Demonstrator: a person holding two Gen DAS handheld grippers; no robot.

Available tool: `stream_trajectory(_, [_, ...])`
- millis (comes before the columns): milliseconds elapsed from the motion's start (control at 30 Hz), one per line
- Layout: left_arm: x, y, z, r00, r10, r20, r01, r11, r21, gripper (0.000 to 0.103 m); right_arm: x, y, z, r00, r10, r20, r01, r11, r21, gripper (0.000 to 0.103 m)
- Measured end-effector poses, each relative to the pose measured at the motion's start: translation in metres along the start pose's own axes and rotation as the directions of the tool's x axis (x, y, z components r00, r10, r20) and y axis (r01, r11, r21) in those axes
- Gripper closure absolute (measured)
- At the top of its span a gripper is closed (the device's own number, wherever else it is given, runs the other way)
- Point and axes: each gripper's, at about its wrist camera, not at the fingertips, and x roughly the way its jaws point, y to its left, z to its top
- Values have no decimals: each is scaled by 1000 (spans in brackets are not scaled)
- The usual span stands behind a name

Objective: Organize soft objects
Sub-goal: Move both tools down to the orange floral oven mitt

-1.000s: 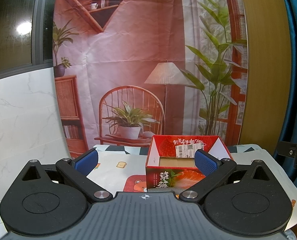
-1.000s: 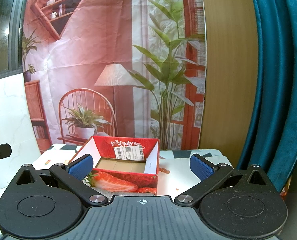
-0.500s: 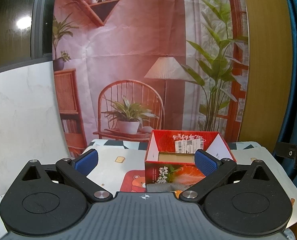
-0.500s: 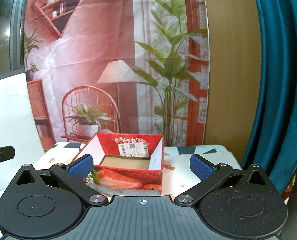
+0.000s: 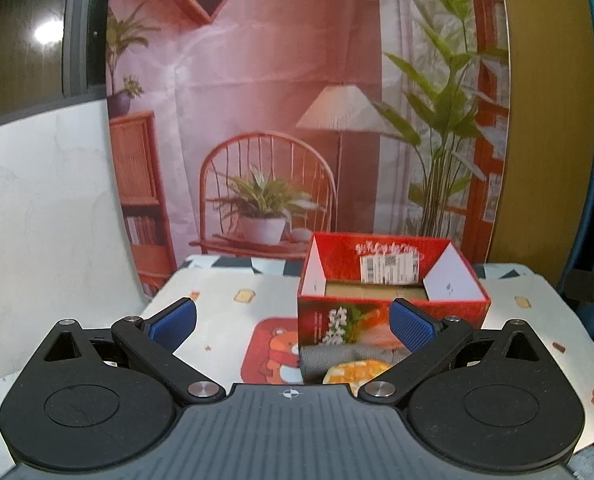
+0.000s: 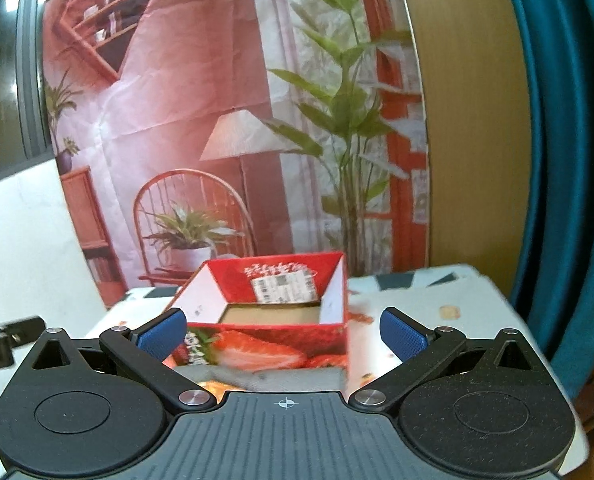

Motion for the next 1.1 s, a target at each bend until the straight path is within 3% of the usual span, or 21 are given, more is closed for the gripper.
stream_trajectory(300, [45,6,-31,995,-19,-98,17,1000,-18,0,35,0,-37,999,-8,38,8,1000,-4,0])
stream_trajectory(500, [67,9,-49,992,-31,-124,28,999,-24,0,69,3,-58,995,-29,-99,25,999,-43,0])
stream_trajectory(700, [91,15,-62,981,-67,-184,55,996,-71,0,94,1,-79,986,-53,-158,42,997,-70,0])
stream_trajectory(867, [106,13,-62,979,-100,-179,92,994,-50,1,114,-8,-84,980,-40,-195,30,998,-56,0])
stream_trajectory(967, [117,5,-55,978,-133,-160,131,991,-21,5,127,-10,-84,979,-9,-203,0,999,-47,0])
stream_trajectory(1100, [142,-13,-49,971,-158,-178,169,985,44,29,150,-5,-89,976,13,-219,-28,997,-67,6])
